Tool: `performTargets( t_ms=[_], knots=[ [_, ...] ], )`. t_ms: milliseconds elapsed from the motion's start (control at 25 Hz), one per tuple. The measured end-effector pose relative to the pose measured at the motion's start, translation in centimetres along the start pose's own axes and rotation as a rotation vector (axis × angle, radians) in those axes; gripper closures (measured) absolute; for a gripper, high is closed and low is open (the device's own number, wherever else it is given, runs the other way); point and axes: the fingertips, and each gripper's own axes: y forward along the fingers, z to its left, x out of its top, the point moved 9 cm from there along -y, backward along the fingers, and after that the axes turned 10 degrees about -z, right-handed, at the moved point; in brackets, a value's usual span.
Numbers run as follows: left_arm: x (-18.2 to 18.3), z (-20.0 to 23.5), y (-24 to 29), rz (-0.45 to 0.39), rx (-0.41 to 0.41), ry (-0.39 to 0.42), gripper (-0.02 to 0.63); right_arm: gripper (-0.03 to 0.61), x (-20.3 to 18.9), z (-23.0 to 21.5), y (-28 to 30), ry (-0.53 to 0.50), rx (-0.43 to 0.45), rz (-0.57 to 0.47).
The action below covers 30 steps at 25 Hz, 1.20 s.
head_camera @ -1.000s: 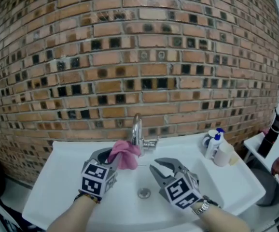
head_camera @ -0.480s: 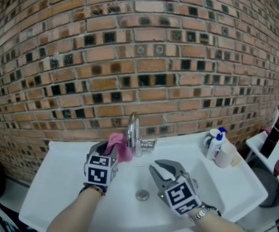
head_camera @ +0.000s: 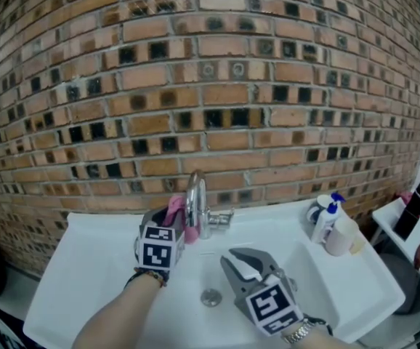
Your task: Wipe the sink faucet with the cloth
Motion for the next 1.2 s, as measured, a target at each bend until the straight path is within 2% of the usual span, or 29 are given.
performTargets(
  t_ms=[360, 600, 1080, 1200],
  knots=[
    [0.2, -0.3, 2.5, -0.015, -0.044, 0.008, 0.525, 0.502, 0.1, 0.3, 0.0, 0.006, 0.024, -0.004],
    [-0.3, -0.8, 3.6, -0.023, -0.085, -0.018, 0.525, 0.502, 0.3, 0.3, 0.0, 0.015, 0.031, -0.001],
    [-0.6, -0.5, 5.1, -0.049, -0.22, -0.015, 0.525, 0.502, 0.5, 0.5, 0.1, 0.01, 0.041, -0.002],
    [-0.8, -0.2, 5.2, -0.05, -0.249, -0.048, 0.525, 0.502, 0.6, 0.5, 0.1, 0.01, 0.041, -0.005]
  ],
)
